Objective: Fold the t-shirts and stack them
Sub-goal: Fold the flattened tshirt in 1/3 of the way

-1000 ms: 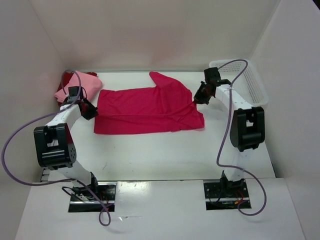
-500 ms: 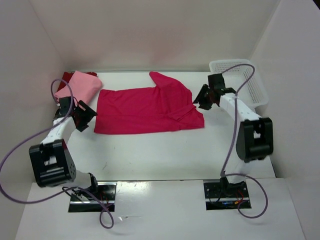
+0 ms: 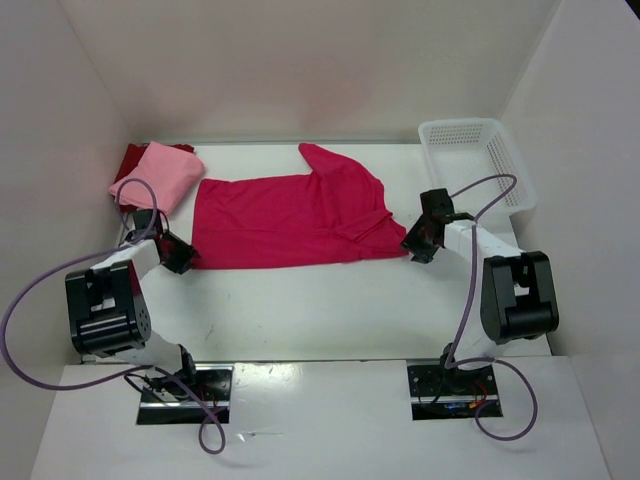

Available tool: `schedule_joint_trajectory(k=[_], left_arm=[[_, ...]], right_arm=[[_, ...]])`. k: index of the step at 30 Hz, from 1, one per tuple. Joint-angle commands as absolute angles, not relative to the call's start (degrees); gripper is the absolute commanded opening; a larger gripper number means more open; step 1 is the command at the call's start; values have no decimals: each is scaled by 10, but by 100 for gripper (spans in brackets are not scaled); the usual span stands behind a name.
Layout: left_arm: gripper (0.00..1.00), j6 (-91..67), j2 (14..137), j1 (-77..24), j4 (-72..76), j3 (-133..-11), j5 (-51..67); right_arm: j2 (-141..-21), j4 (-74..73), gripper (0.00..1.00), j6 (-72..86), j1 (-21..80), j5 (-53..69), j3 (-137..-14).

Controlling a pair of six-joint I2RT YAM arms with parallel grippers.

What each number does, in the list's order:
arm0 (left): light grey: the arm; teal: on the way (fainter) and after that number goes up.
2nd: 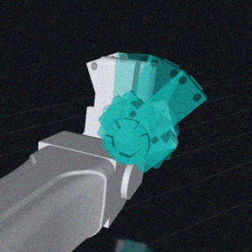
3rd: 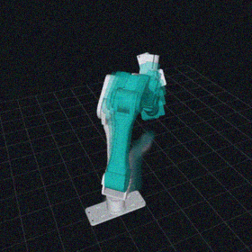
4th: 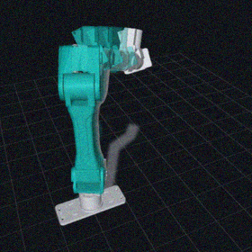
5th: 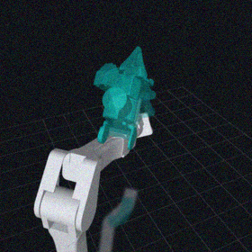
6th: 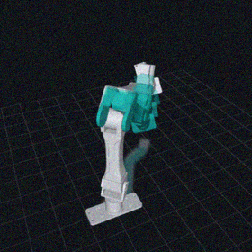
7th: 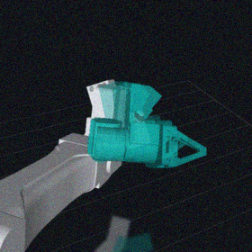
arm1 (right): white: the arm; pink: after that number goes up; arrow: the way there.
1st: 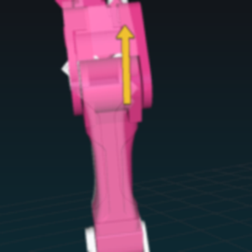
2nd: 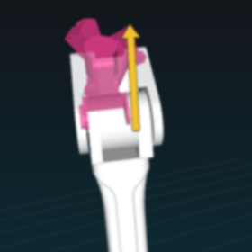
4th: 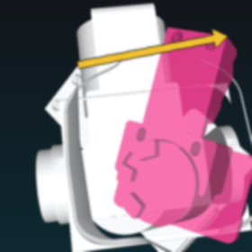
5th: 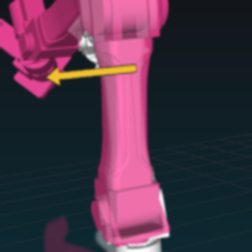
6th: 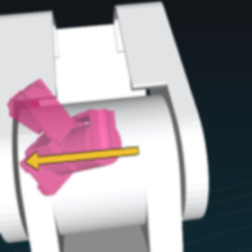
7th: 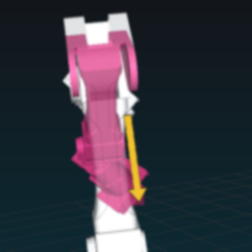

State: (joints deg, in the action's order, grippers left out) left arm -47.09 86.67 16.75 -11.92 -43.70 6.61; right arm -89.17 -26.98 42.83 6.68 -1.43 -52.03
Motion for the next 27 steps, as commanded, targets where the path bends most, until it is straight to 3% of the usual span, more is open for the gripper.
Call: schedule_joint_trajectory(k=[1,8,10,12,13,15,18,27], left_arm=[[37,-490,882,169,-86,-435,55],[23,-502,904,169,-60,-435,49],[20,-507,904,169,-54,-430,49],[17,-507,904,169,-54,-430,44],[15,-507,904,169,-54,-424,44],[7,-512,898,169,-54,-418,33],[0,-512,875,169,-67,-407,22],[0,-501,722,169,-186,-359,53]], right_arm=[[-895,-211,46,433,52,-39,-523],[-972,-175,46,445,52,-46,-533],[-977,-175,28,451,52,-46,-547],[-984,-175,19,456,52,-46,-547],[-984,-175,9,456,52,-46,-547],[-969,-175,1,462,52,-57,-541],[-912,-208,0,475,52,-80,-512],[-706,-321,0,515,7,-20,-408]])
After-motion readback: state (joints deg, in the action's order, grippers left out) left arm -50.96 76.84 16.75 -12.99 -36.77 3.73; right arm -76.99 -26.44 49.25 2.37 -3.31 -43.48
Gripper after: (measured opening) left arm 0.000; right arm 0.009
